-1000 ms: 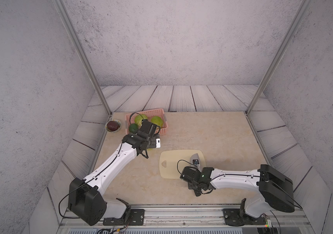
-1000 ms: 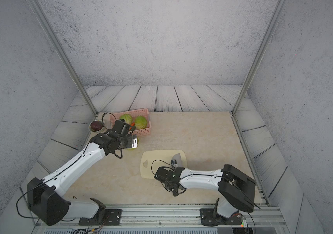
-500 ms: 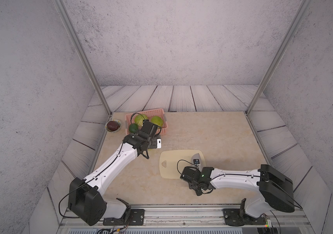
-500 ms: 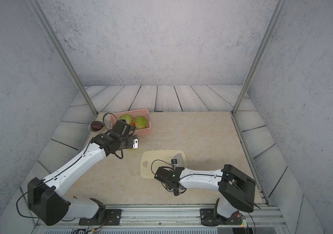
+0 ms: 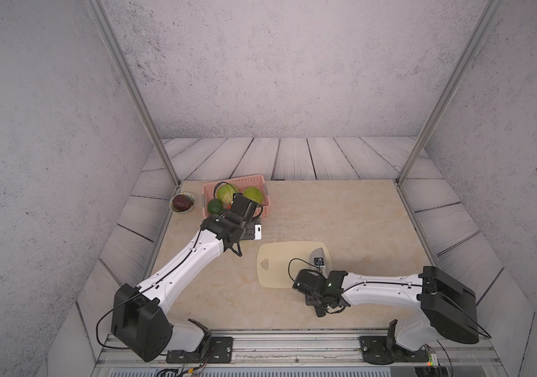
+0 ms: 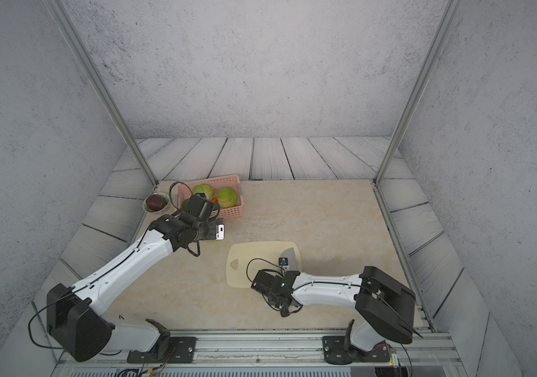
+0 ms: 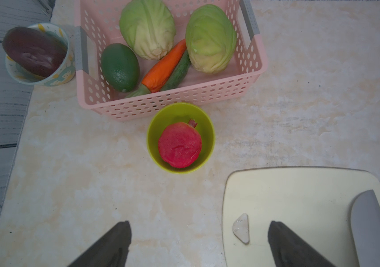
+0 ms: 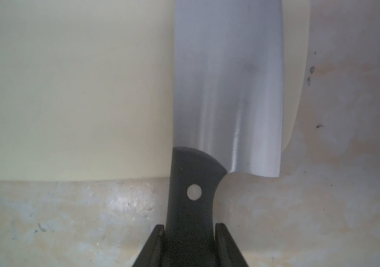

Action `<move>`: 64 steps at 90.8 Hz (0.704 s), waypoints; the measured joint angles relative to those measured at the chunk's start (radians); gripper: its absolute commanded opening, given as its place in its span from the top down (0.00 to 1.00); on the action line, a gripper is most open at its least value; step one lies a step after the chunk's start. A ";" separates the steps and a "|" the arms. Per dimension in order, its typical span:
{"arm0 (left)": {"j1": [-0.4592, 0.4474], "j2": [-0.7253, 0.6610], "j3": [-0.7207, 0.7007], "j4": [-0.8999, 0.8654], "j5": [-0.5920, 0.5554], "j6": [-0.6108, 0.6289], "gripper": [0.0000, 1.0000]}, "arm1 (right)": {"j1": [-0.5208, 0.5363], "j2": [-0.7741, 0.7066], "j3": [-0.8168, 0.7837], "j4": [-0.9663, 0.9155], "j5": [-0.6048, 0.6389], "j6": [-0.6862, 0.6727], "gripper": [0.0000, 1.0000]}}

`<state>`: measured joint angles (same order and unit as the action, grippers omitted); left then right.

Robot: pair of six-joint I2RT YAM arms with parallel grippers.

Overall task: Align the knife with the edge of the cutting board
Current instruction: Adjust the knife at the edge of the cutting board.

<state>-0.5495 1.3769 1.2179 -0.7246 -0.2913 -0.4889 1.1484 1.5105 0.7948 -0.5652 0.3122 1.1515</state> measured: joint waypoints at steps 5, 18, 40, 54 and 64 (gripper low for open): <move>-0.003 0.000 0.000 -0.002 -0.002 0.001 0.02 | -0.004 -0.008 -0.012 0.006 -0.007 0.001 0.86; -0.008 0.000 0.000 -0.006 -0.008 0.003 0.02 | -0.014 -0.011 -0.024 0.027 -0.025 0.003 0.83; -0.010 0.002 0.001 -0.010 -0.009 0.003 0.02 | -0.026 -0.011 -0.026 0.043 -0.042 0.003 0.74; -0.010 0.004 0.001 -0.012 -0.009 0.003 0.02 | -0.031 -0.011 -0.026 0.046 -0.055 -0.001 0.61; -0.012 0.004 0.001 -0.013 -0.008 0.003 0.02 | -0.031 -0.007 -0.026 0.046 -0.069 -0.003 0.54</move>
<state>-0.5617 1.3811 1.2186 -0.7372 -0.2996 -0.4854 1.1175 1.5036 0.7689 -0.5190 0.2428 1.1481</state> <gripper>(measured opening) 0.984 0.419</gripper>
